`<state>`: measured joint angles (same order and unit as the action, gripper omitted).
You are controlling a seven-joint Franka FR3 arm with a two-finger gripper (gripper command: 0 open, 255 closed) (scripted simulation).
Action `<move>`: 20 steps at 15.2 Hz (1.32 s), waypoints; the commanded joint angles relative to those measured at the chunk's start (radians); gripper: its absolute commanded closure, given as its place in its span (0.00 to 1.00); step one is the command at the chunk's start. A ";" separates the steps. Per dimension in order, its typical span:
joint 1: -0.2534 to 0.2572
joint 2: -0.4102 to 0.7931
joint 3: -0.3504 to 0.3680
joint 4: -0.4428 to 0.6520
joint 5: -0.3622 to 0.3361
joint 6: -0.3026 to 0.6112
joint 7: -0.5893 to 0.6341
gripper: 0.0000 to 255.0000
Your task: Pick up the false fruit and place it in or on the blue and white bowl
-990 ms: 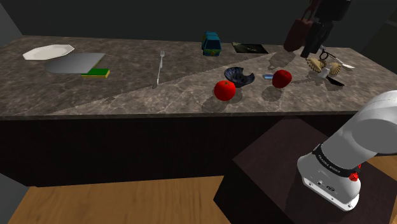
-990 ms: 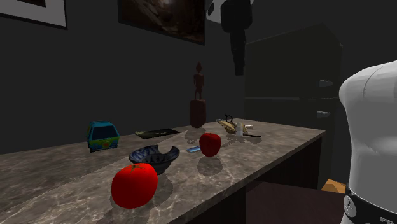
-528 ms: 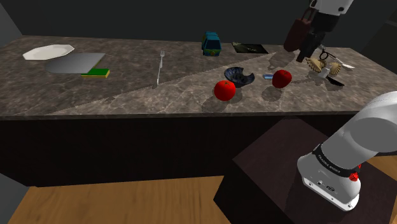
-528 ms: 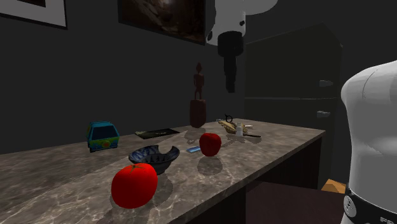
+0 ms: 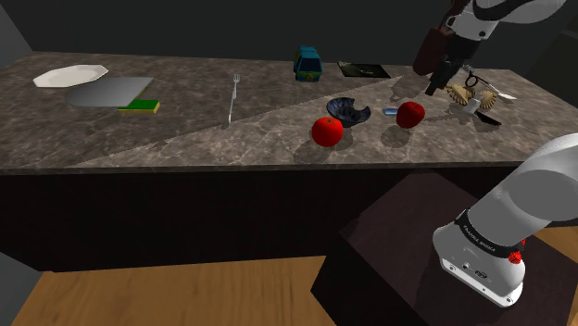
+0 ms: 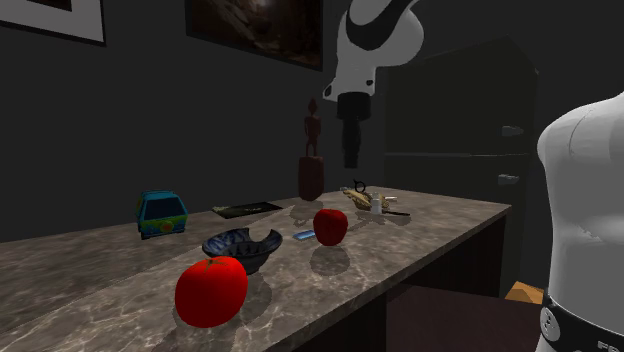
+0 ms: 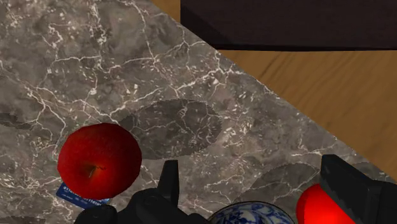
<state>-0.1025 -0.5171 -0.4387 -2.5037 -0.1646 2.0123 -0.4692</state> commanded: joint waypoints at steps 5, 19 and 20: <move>0.024 0.207 -0.139 0.071 0.054 0.181 -0.160 0.00; 0.042 0.631 -0.263 0.243 0.442 0.389 -0.548 0.00; 0.040 0.644 -0.259 0.241 0.457 0.400 -0.558 0.00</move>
<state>-0.0605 0.1162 -0.7003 -2.2581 0.2781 2.4004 -1.0166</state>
